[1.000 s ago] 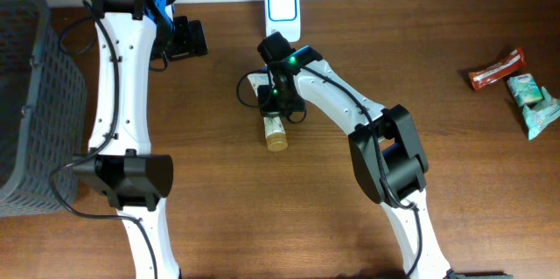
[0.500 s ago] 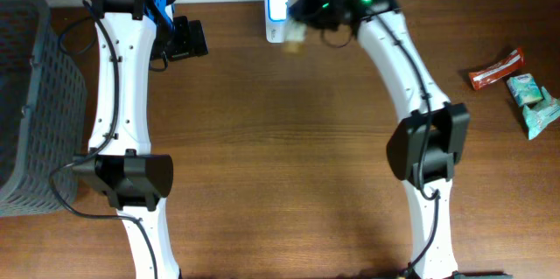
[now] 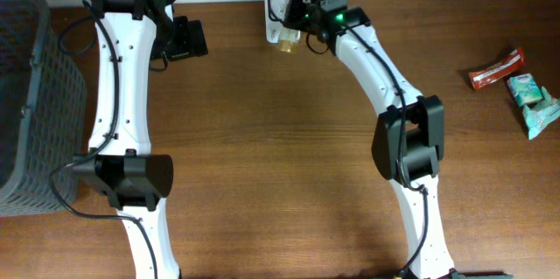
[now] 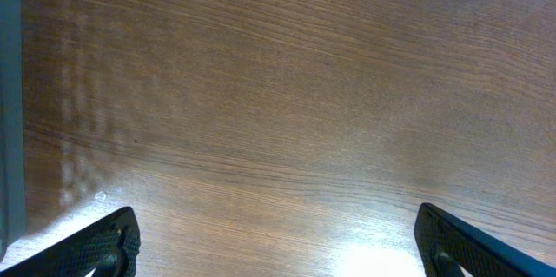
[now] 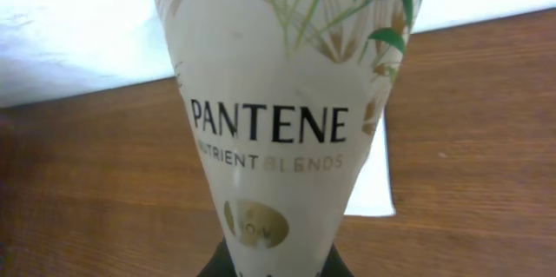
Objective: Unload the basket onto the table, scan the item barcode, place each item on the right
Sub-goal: 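Hold Pantene tube with right gripper in front of the scanner, then carry Pantene tube with right gripper to right edge and release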
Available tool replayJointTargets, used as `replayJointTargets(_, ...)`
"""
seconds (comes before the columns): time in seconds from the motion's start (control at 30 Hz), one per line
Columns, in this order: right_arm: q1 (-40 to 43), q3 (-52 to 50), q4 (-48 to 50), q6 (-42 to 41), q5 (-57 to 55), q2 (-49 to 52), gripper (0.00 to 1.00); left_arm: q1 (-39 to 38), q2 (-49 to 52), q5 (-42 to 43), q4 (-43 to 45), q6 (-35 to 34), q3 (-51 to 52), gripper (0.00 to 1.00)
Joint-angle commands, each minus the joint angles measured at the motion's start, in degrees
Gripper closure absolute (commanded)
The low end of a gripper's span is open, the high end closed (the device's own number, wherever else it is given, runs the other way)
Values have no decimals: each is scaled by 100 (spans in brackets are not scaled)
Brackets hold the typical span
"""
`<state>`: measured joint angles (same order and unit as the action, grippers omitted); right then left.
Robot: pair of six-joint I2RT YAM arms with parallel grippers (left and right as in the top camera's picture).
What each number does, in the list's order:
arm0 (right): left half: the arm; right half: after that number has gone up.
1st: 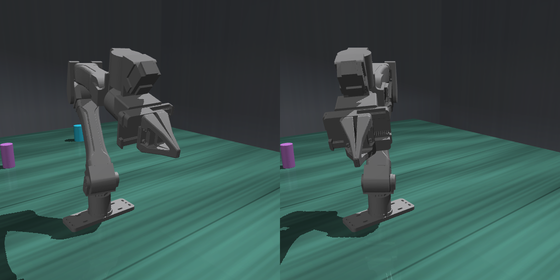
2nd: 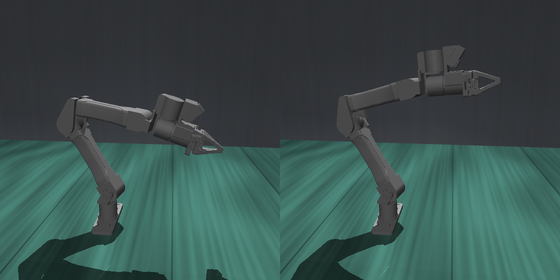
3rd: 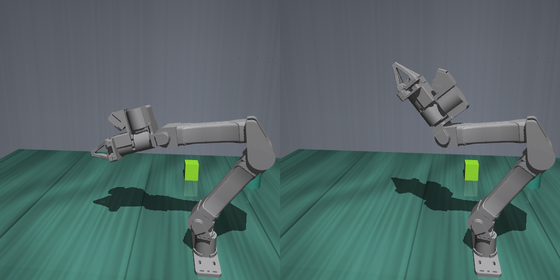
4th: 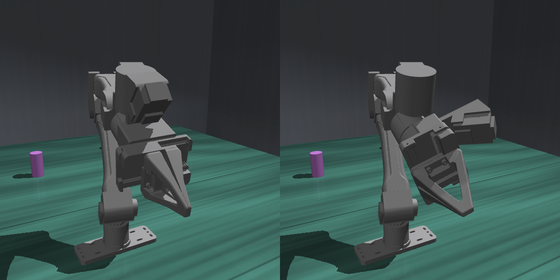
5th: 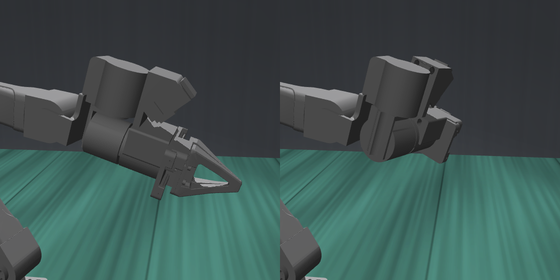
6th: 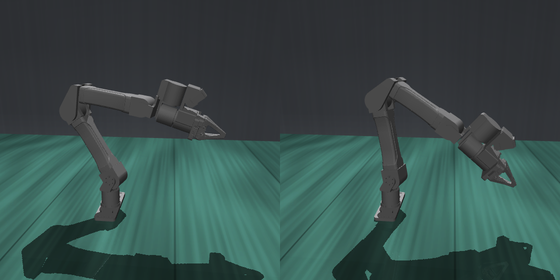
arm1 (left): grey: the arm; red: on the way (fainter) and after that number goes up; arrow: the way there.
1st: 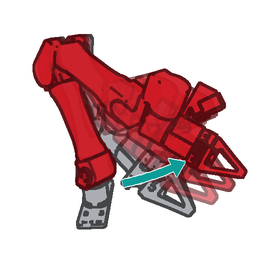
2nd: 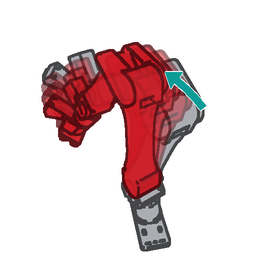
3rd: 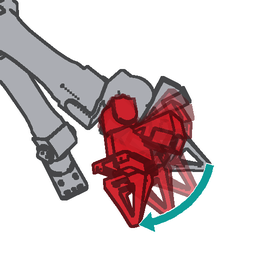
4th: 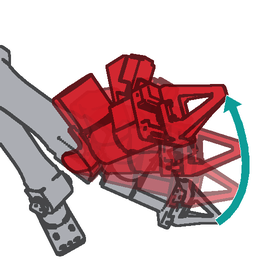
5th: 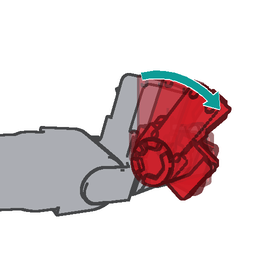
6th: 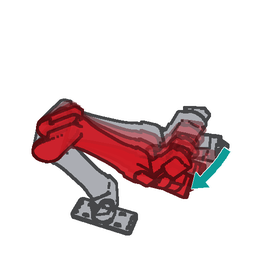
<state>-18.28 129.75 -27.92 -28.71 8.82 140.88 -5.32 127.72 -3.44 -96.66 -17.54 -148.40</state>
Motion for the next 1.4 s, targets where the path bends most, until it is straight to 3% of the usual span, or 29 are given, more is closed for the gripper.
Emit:
replayJointTargets(0.0,-4,74,177,-7,-114,-120,95,-2,-70,-44,-7,7,-52,1)
replayJointTargets(0.1,-39,74,175,9,-116,-85,94,-2,-70,-44,-4,7,-52,1)
replayJointTargets(0.27,-127,74,177,745,-116,-28,96,-2,-70,-44,-7,7,-52,1)
replayJointTargets(0.47,164,85,-96,745,-236,-374,96,-2,-70,-44,-7,7,-52,1)
replayJointTargets(0.67,1150,87,-1554,726,-1705,-887,96,-2,-70,-44,-7,7,-52,1)
replayJointTargets(0.9,3047,72,-3508,721,-2750,-820,96,-2,-70,-44,-7,7,-52,1)
replayJointTargets(1.07,4057,-236,-3604,728,-2430,-765,96,-2,-70,-44,-7,7,-52,1)
replayJointTargets(1.3,4697,-761,-3272,728,-2234,-734,96,-2,-70,-44,-7,7,-52,1)
replayJointTargets(1.33,4732,-758,-3274,728,-2232,-754,95,-2,-70,-46,-7,7,-52,1)
replayJointTargets(1.37,4763,-758,-3281,728,-2232,-789,85,-2,-70,-44,-7,7,-52,1)
